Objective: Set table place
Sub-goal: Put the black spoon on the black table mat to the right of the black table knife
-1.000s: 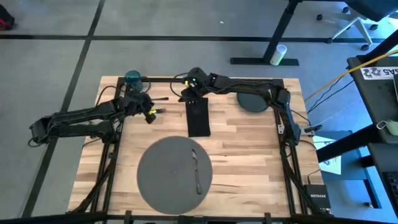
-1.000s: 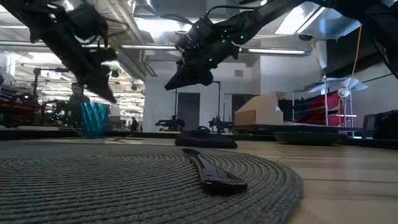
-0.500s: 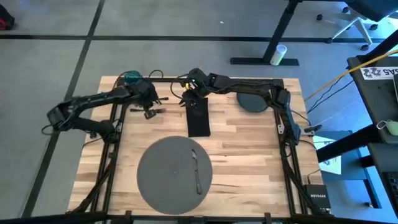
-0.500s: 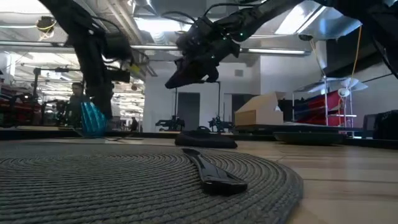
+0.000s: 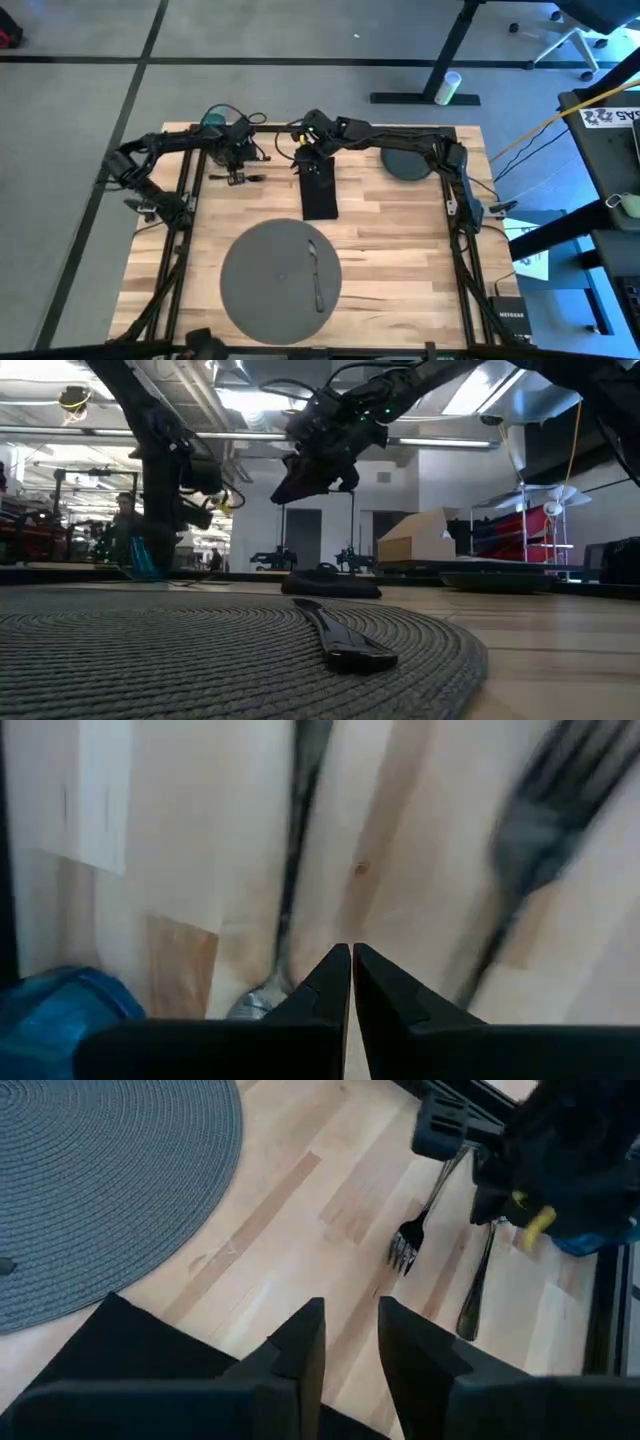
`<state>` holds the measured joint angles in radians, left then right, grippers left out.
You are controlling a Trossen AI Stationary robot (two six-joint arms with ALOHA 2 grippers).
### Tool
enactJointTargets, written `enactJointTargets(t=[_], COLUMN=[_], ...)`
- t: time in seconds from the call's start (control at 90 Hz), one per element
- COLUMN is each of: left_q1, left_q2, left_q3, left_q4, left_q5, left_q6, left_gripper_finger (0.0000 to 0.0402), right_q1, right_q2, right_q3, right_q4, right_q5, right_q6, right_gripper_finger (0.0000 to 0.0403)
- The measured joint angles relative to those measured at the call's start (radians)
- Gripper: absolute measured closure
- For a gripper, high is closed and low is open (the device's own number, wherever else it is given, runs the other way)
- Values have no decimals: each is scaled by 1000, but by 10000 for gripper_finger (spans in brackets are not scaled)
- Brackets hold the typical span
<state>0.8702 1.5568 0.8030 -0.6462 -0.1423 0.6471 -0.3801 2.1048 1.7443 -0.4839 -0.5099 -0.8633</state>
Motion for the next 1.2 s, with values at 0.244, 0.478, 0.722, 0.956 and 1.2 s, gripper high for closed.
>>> enactJointTargets(t=[0.244,0.478,0.722,0.956,1.2], left_q1=[27,25,-12,-77,-93], left_q2=[57,116,127,130,131], left_q3=[22,29,55,83,92], left_q4=[52,47,-13,-49,-11], left_q5=[0,-3,-13,-44,-87], left_q6=[32,70,11,-47,-95], left_gripper_finger=[402,402,401,401,401], right_q1=[0,0,0,0,0], right_q2=[0,0,0,0,0], right_q3=[0,0,0,0,0], right_q4=[-1,-16,-16,-25,-44], right_q5=[0,-2,-7,-7,-8], right_q6=[-7,-10,-10,-10,-11], right_gripper_finger=[322,322,323,323,323])
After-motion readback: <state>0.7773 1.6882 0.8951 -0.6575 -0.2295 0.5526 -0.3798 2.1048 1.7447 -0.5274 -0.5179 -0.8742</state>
